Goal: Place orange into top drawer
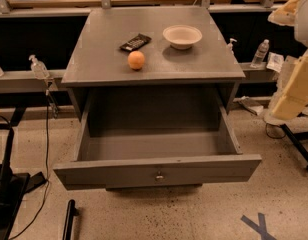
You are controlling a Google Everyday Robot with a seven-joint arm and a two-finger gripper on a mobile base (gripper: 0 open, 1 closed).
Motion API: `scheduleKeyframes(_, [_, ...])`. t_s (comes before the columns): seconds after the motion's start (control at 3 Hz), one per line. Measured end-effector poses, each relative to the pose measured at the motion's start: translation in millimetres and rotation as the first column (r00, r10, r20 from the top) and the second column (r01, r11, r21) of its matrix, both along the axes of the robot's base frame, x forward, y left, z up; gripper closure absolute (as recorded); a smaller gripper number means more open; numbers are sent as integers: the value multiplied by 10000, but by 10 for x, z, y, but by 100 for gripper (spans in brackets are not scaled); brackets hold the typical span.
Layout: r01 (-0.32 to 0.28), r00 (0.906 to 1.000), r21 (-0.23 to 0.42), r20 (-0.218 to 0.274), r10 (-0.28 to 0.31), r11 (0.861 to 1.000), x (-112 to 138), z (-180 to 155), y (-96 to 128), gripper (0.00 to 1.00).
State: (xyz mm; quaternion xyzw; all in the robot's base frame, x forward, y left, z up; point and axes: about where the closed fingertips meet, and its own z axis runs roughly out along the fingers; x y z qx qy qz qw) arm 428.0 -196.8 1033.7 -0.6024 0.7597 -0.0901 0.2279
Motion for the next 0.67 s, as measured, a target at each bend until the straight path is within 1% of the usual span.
scheduleKeyframes(0.33, [0,10000,0,2,0,10000,0,1,0,0])
scheduleKeyframes(0.67, [-106,9980,264,621,90,9996,295,27,-11,0])
